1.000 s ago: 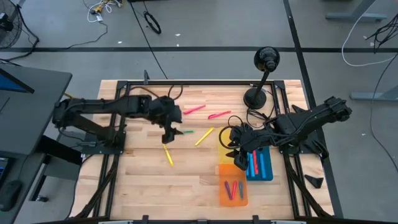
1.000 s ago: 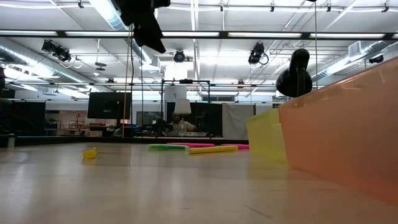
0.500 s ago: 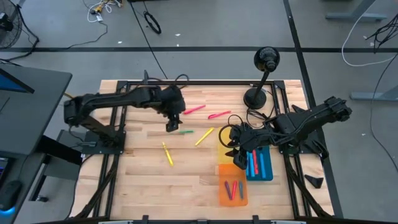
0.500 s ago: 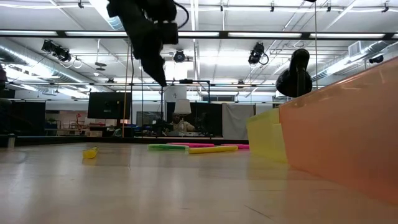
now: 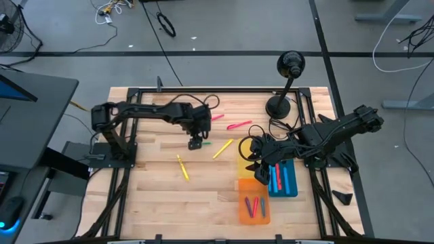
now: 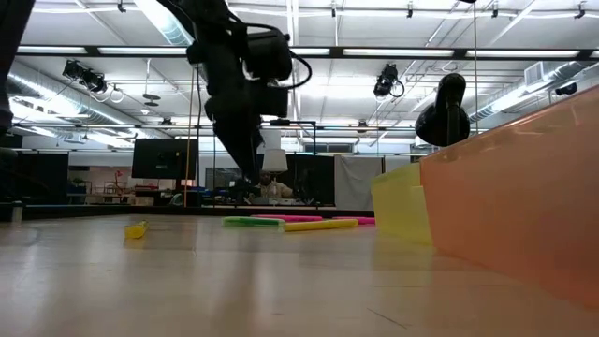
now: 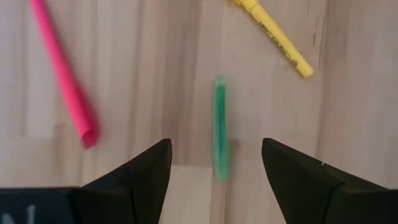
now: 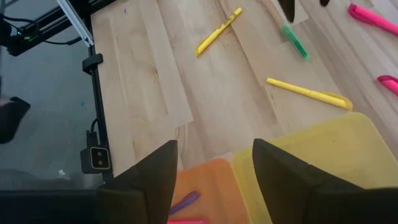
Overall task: Pick & Place Markers
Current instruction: Put the green pen into the orange bin
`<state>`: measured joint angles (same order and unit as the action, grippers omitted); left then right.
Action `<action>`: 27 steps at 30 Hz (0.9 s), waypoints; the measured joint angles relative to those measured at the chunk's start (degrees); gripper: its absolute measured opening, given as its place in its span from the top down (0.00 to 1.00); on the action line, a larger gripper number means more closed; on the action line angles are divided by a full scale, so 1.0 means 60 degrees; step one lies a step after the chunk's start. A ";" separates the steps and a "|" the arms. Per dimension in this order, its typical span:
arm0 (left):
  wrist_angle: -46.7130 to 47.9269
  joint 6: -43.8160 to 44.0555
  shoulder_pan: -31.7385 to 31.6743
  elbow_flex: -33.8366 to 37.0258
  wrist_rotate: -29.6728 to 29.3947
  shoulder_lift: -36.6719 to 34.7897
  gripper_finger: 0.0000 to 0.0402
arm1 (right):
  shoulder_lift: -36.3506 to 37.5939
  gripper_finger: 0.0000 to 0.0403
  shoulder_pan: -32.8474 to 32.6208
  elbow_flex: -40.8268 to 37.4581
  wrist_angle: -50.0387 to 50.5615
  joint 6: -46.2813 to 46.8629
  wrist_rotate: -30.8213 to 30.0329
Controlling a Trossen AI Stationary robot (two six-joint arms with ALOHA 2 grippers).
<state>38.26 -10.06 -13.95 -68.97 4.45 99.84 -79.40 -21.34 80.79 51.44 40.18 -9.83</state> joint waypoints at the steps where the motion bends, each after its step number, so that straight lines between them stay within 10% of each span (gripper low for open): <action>1: -0.0121 0.0056 0.0014 0.0000 0.0003 0.0125 0.36 | 0.0000 0.48 0.0000 0.0000 0.0000 0.0000 -0.0002; 27: -0.0637 0.0342 0.0120 -0.0036 -0.0489 0.2057 0.44 | 0.0000 0.48 0.0018 0.0000 0.0000 -0.0033 -0.0142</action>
<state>34.43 -8.01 -13.23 -69.19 1.52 112.18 -79.40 -21.24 80.79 51.44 39.99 -10.67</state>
